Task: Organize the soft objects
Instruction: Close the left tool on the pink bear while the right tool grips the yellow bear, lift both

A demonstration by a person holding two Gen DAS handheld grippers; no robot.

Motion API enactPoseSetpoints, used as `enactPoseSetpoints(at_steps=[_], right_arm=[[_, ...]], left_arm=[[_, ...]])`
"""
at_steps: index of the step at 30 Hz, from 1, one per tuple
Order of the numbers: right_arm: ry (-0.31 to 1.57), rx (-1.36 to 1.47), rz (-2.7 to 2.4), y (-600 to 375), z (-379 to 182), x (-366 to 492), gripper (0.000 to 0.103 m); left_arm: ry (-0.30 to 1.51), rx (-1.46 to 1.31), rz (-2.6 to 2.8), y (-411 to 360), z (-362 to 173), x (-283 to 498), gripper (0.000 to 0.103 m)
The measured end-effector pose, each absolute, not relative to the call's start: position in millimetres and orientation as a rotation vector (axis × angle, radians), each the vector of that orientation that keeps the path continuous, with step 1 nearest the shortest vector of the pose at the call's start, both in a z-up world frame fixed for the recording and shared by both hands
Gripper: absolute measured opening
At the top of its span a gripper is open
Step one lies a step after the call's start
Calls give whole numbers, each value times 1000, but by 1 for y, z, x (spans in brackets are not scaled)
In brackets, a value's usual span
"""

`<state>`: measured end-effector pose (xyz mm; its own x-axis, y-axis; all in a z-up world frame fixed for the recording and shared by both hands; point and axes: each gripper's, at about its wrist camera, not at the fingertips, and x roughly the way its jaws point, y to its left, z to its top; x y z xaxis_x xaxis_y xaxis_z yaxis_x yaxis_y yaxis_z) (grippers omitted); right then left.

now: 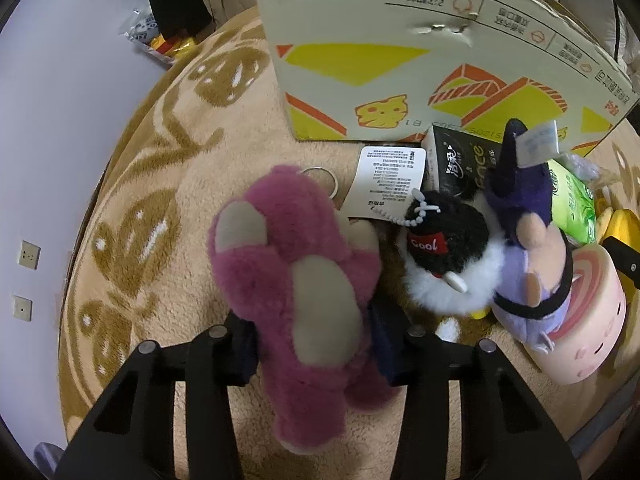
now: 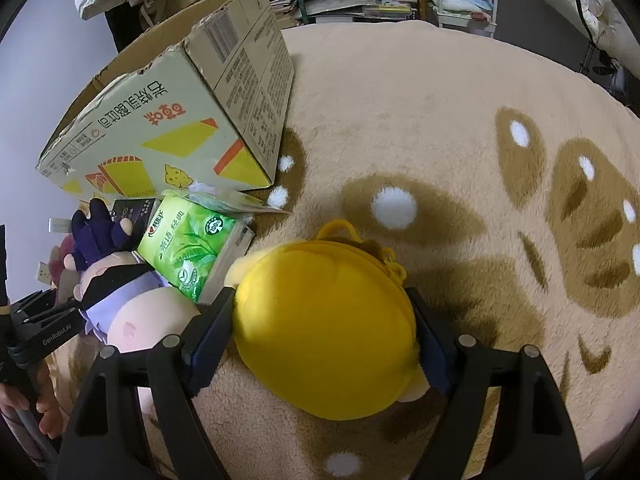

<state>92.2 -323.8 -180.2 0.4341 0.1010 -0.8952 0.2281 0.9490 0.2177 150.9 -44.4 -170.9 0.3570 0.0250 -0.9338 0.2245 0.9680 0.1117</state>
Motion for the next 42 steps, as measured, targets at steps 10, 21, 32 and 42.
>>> enactPoseSetpoints(at_steps=[10,21,32,42], right_arm=[[1108,266,-83,-301,-176,82,79],[872,141,15,-268,-118,53,78],[629,100,8,-254,-65,24,79],[407,151,4,-262,-8,0,79]], left_arm=[[1062,223,-53,-35,-139,134,43],[887,184,-89,-34,-94,101,44],[701,157,-131,-33,-49,67,43],[567,117,-161,-29,2,41,43]])
